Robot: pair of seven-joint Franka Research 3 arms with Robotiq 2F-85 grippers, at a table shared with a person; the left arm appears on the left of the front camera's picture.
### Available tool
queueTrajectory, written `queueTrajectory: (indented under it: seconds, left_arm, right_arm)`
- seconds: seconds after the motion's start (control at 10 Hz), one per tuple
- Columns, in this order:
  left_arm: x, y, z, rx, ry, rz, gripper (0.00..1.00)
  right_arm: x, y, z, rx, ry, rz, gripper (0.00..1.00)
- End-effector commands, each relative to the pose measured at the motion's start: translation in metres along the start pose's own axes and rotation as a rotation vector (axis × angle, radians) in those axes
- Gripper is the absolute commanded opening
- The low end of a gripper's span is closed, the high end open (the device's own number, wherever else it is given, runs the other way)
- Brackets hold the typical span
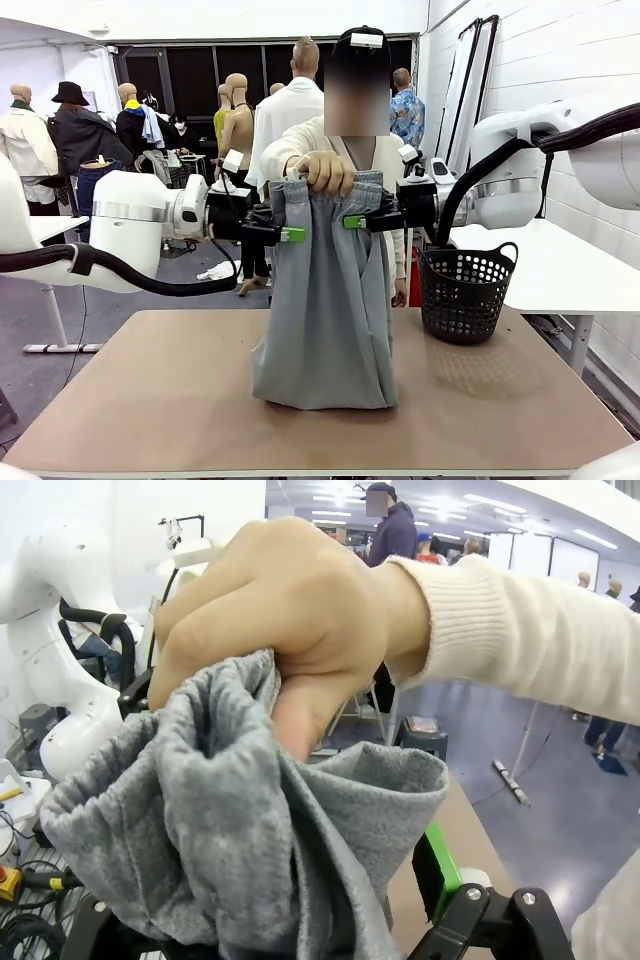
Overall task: Fold the training pants.
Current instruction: Release the ends of the Training pants and then grab the overlapped ends.
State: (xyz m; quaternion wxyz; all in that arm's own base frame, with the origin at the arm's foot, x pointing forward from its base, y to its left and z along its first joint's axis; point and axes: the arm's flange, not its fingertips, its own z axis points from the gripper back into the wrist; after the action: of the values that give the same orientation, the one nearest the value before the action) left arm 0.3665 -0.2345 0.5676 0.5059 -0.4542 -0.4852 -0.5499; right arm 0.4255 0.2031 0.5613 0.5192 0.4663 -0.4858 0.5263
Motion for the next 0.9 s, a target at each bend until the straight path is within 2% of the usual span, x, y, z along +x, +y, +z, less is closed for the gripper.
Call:
queueTrajectory:
  seconds: [0.0, 0.3, 0.8]
  left_arm:
    - [-0.001, -0.003, 0.008, -0.049, -0.034, -0.026, 1.00]
    - [0.000, 0.000, 0.005, -0.055, -0.041, -0.015, 1.00]
    - [0.013, 0.031, -0.006, 0.074, -0.048, 0.076, 1.00]
  right_arm:
    - [0.002, -0.004, -0.007, 0.005, 0.014, 0.011, 1.00]
    - [0.002, -0.003, -0.010, 0.002, 0.016, 0.010, 1.00]
    - [0.003, -0.001, -0.011, 0.005, 0.020, 0.013, 1.00]
